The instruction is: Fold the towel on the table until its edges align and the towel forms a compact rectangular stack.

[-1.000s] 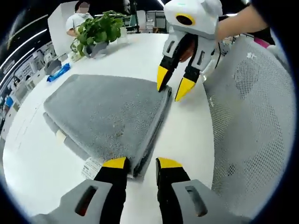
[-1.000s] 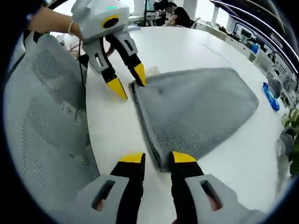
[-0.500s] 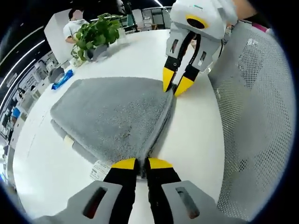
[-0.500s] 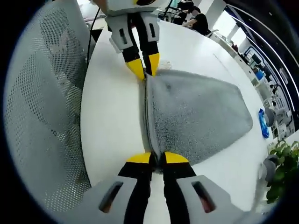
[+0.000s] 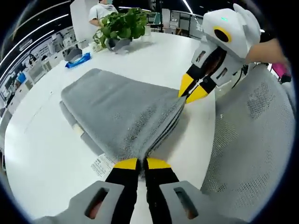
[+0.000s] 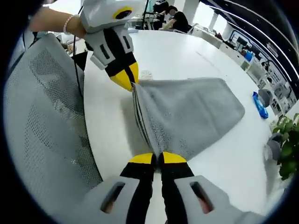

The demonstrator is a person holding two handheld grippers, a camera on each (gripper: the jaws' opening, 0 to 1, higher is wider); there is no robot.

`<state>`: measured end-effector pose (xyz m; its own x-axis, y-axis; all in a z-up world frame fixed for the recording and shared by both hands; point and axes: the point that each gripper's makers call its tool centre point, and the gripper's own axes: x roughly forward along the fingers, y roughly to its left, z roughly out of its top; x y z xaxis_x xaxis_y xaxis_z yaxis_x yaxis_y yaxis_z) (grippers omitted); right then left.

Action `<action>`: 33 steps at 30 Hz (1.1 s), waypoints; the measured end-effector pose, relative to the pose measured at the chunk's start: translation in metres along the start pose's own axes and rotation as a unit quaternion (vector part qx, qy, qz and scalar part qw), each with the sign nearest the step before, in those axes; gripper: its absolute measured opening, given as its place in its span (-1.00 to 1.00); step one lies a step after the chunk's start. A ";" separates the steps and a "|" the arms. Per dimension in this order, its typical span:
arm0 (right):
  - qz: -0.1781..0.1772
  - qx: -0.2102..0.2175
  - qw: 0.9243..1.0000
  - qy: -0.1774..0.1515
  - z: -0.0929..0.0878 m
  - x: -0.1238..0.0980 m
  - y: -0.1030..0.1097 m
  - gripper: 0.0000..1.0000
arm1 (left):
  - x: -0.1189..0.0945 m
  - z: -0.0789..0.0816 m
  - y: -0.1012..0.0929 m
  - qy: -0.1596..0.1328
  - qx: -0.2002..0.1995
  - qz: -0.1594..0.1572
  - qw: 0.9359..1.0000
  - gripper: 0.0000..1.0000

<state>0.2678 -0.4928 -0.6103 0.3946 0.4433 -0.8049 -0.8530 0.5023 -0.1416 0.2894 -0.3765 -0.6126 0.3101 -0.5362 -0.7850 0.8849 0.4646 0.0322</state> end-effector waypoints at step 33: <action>0.013 0.085 0.994 -0.072 0.049 -0.105 0.050 -0.95 | -0.114 0.028 -0.058 -0.039 -0.029 0.006 0.999 -0.90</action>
<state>0.2009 -0.4776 -0.5049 0.4288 0.5538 -0.7138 -0.7980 0.6025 -0.0119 0.2124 -0.3625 -0.5077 0.3490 -0.5829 -0.7337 0.8604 0.5097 0.0043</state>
